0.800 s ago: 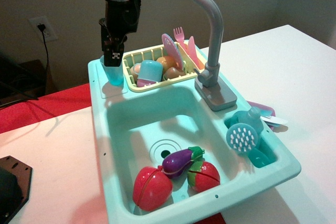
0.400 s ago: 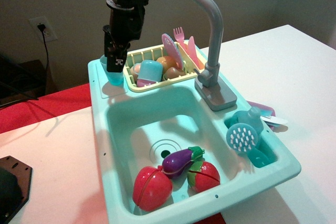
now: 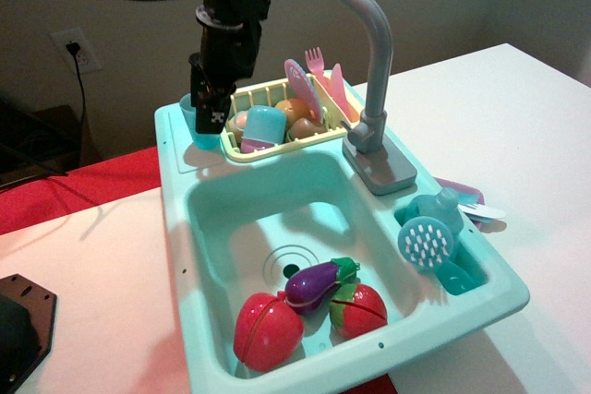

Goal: Put cup from counter to sink

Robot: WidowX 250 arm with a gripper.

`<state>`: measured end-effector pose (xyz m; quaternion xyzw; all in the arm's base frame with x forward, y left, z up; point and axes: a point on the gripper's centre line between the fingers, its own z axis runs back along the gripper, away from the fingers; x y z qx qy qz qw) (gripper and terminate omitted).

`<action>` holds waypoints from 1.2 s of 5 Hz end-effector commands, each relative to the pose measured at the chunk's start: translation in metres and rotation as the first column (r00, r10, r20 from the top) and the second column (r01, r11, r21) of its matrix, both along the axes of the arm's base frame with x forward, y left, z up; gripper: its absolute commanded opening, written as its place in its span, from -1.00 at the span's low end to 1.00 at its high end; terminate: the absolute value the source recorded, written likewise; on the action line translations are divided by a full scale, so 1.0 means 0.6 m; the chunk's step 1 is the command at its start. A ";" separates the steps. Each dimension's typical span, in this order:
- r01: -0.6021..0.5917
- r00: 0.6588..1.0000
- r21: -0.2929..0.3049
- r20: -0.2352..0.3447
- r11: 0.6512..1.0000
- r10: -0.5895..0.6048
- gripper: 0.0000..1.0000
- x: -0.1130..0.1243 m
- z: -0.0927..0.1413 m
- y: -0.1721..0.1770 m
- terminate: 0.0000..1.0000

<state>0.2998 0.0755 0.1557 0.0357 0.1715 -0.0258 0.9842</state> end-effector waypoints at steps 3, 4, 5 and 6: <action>0.000 0.999 0.048 0.054 0.999 -0.002 -1.00 -0.022 0.001 0.009 -1.00; 0.005 0.998 0.047 0.056 0.999 -0.008 -1.00 -0.026 0.002 0.006 -1.00; 0.012 0.998 0.042 0.066 0.999 -0.015 -1.00 -0.025 0.007 0.004 -1.00; 0.038 0.994 0.060 0.101 0.997 -0.044 -1.00 -0.001 0.039 -0.012 -1.00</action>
